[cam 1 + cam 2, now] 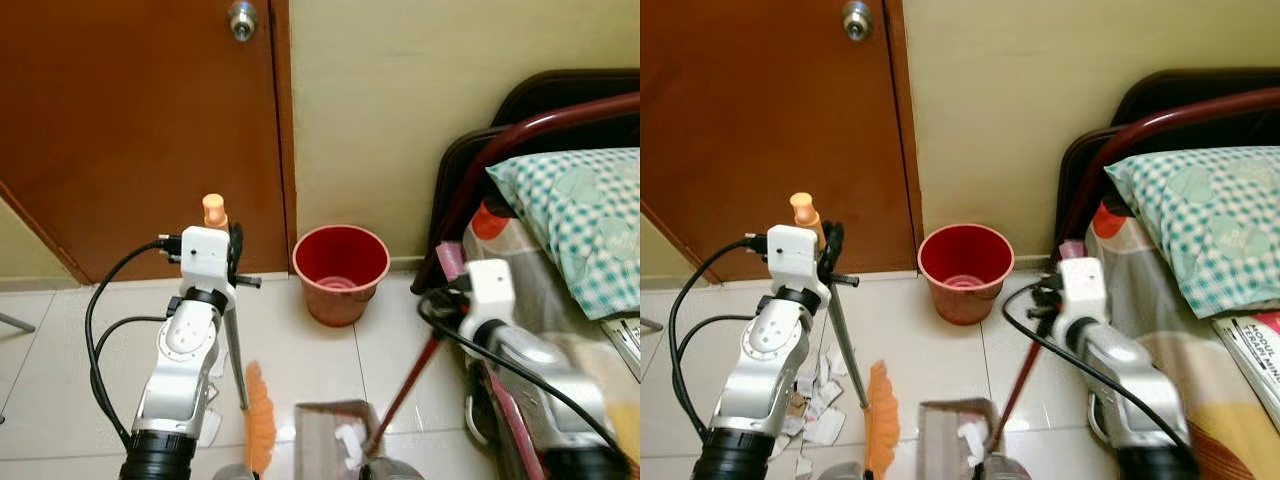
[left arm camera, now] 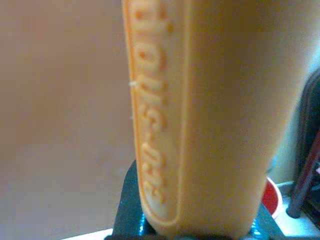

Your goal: Sweep floor

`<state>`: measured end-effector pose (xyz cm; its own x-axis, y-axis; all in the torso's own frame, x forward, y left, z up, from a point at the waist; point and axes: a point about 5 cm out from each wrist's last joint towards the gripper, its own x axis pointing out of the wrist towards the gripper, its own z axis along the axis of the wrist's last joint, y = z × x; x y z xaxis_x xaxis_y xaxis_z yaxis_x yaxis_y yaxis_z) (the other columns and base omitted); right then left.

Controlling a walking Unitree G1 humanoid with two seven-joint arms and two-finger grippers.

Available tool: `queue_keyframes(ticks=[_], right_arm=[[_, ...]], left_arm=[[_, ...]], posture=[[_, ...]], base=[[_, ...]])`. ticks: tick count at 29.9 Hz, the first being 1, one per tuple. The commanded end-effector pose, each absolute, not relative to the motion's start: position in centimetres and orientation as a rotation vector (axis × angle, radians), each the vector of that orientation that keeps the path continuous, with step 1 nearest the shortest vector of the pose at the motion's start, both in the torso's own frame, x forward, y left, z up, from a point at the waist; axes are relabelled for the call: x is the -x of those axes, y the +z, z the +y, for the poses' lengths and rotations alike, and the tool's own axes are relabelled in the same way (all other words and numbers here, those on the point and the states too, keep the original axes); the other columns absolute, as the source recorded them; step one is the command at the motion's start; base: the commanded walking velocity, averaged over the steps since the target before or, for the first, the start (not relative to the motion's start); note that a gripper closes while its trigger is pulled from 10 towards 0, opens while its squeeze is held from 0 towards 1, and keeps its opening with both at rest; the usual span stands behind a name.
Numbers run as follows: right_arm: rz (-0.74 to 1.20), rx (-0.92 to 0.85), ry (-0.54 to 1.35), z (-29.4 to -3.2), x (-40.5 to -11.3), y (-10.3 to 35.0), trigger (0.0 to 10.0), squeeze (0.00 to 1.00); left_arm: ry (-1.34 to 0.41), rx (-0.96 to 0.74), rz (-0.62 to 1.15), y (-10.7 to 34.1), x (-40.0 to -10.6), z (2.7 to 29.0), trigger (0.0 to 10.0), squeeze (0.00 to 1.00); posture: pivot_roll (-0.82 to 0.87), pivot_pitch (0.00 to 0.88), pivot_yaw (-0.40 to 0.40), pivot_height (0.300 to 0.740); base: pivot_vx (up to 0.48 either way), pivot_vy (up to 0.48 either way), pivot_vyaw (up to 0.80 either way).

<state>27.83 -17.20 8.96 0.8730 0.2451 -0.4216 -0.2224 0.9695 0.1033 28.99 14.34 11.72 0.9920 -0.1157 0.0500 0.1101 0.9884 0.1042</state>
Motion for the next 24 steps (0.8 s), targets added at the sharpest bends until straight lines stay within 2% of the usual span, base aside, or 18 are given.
queue_keyframes(ticks=[1,6,12,15,24], right_arm=[[0.361,-0.057,0.215,-16.7,-29.1,10.2,10.0,0.0],[0.216,-0.057,0.146,-16.9,-30.3,11.6,10.0,0.0],[0.146,-0.098,0.114,-17.0,-31.1,12.8,10.0,0.0],[0.018,-0.095,0.16,-15.7,-32.6,15.6,10.0,0.0],[-0.089,-0.181,0.23,-13.1,-34.3,19.0,10.0,0.0]], left_arm=[[-0.059,-0.129,-0.051,11.4,-29.0,15.2,10.0,0.0],[-0.012,-0.142,-0.036,10.8,-28.7,16.3,10.0,0.0],[-0.012,-0.135,-0.029,10.5,-28.8,16.6,10.0,0.0],[0.023,-0.124,-0.039,10.7,-29.2,16.8,10.0,0.0],[0.035,-0.1,-0.025,10.1,-28.8,16.3,10.0,0.0]], posture=[[-0.03,0.018,0.009,0.74],[-0.02,0.011,0.014,0.74],[-0.02,0.005,0.017,0.74],[-0.02,0.005,0.017,0.74],[-0.02,0.0,0.0,0.74]], base=[[0.0,0.0,0.0],[0.0,0.0,0.0],[0.0,0.0,0.0],[0.0,0.0,0.0],[0.0,0.0,0.0]])
